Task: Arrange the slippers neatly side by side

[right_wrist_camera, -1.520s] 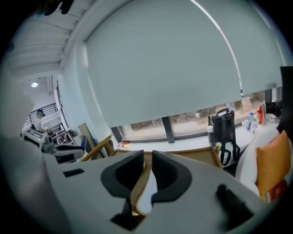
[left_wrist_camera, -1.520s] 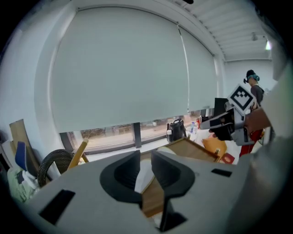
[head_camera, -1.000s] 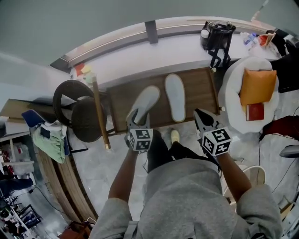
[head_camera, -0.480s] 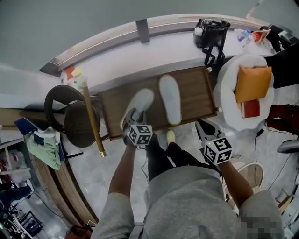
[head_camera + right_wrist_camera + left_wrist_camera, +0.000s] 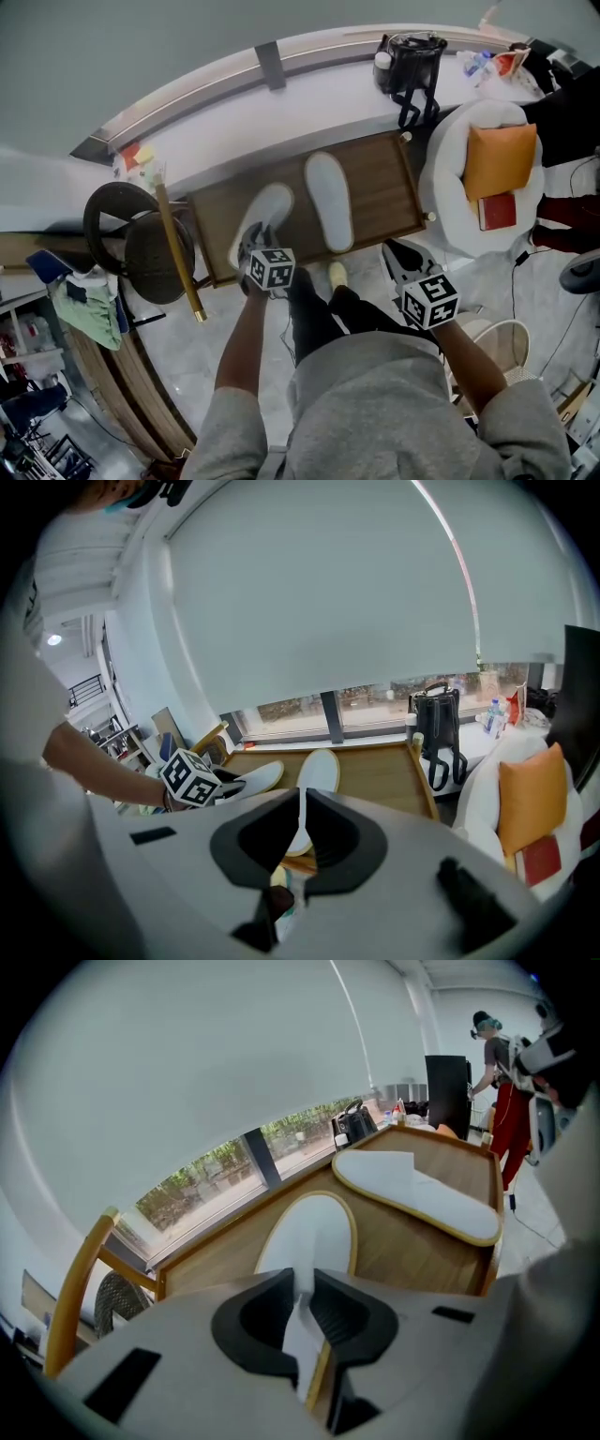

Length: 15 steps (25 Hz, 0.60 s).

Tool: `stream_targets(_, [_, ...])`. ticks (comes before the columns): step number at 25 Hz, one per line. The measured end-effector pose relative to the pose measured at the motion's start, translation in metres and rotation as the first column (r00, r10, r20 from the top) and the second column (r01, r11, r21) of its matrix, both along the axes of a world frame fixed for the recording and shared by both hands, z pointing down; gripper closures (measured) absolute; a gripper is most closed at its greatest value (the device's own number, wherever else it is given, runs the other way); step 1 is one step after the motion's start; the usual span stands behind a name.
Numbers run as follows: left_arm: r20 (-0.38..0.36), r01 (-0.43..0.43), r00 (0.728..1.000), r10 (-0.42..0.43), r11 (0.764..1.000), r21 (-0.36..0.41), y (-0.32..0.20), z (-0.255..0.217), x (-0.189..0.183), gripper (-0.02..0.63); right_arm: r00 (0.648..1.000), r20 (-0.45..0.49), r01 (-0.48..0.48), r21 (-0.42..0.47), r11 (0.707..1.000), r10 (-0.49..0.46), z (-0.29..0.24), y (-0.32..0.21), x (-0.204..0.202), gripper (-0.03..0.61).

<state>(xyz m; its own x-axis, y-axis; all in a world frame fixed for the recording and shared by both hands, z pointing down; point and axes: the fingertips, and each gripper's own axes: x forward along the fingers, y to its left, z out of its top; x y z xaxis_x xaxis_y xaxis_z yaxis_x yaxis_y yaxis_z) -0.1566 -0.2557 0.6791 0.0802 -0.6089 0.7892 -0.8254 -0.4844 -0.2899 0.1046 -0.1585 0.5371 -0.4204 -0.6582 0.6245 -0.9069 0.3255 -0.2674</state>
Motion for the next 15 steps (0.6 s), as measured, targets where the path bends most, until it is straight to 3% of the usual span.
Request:
stream_targets(4, [0.014, 0.07, 0.997, -0.07, 0.997, -0.016, 0.005, -0.002, -0.003, 0.563, 1.0, 0.014, -0.001, 0.005, 1.0, 0.001, 0.0, 0.002, 0.001, 0.541])
stream_targets(9, [-0.042, 0.182, 0.982, -0.185, 0.981, -0.063, 0.011, -0.005, 0.005, 0.565, 0.999, 0.037, -0.007, 0.018, 1.0, 0.006, -0.003, 0.004, 0.003, 0.541])
stream_targets(15, [-0.155, 0.353, 0.914, -0.375, 0.924, -0.148, 0.008, -0.006, 0.018, 0.565, 0.999, 0.037, -0.026, 0.028, 0.999, 0.025, -0.005, 0.007, 0.014, 0.541])
